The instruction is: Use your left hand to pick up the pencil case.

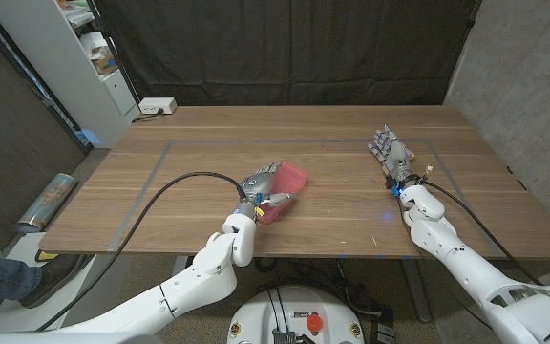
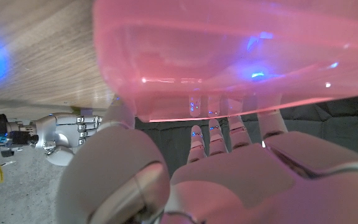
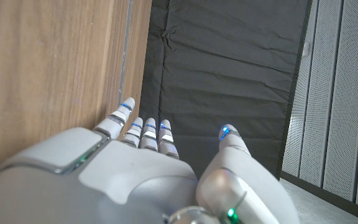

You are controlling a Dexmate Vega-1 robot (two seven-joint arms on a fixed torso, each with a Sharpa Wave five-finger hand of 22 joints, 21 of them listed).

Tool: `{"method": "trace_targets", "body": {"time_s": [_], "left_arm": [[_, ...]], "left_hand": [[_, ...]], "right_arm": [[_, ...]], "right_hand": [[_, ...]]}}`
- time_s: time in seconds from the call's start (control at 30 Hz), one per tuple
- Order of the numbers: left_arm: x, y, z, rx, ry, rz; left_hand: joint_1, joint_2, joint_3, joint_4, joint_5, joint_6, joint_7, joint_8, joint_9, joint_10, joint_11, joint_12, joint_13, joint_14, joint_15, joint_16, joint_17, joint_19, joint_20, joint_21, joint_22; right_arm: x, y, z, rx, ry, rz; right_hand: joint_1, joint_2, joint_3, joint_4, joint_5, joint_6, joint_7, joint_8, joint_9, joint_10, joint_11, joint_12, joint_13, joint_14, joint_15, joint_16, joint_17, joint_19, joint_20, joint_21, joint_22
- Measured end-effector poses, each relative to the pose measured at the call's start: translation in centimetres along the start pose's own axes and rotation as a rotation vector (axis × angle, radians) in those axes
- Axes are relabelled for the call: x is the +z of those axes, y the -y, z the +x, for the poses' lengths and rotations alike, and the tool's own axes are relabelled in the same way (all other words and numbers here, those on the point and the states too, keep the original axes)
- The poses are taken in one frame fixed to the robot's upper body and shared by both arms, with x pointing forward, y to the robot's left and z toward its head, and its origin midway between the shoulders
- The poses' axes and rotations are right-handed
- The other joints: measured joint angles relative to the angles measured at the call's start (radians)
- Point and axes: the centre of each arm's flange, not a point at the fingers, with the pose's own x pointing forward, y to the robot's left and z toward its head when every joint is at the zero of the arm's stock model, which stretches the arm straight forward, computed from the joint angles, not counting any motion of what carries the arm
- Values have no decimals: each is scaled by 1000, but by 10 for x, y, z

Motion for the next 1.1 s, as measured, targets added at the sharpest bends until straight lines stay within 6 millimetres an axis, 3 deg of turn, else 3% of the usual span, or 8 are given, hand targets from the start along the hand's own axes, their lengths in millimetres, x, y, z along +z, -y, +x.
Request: {"method": "trace_targets", "body": {"time_s": [0.37,0.6,1.1], "left_arm": [[-4,-1,-1,21,13,-34],[-6,0,-2,29,13,-49],[-7,-3,-4,74,12,-78]], "left_hand": [[45,-45,15,1,52,35,14,0,5,46,-13,18,12,43,11,56,47,94,41,55,5],[60,-60,15,1,73,45,16,0,5,60,-14,26,14,52,20,79,76,117,40,69,5],[74,-74,15,1,83,60,18,8,9,76,-19,26,18,81,3,97,102,153,18,74,5]], "right_arm": [[-2,-5,1,3,-5,-1],[-2,-5,1,5,-7,-1],[1,-8,3,10,-3,-6]], "right_hand": [[0,0,0,0,0,0,0,0,0,0,0,0,0,0,0,0,0,-7,7,0,0],[-6,5,0,0,0,0,0,0,0,0,0,0,0,0,0,0,0,-7,7,0,0],[-6,5,0,0,0,0,0,0,-3,0,0,0,0,0,0,0,0,-7,7,0,0]]}}
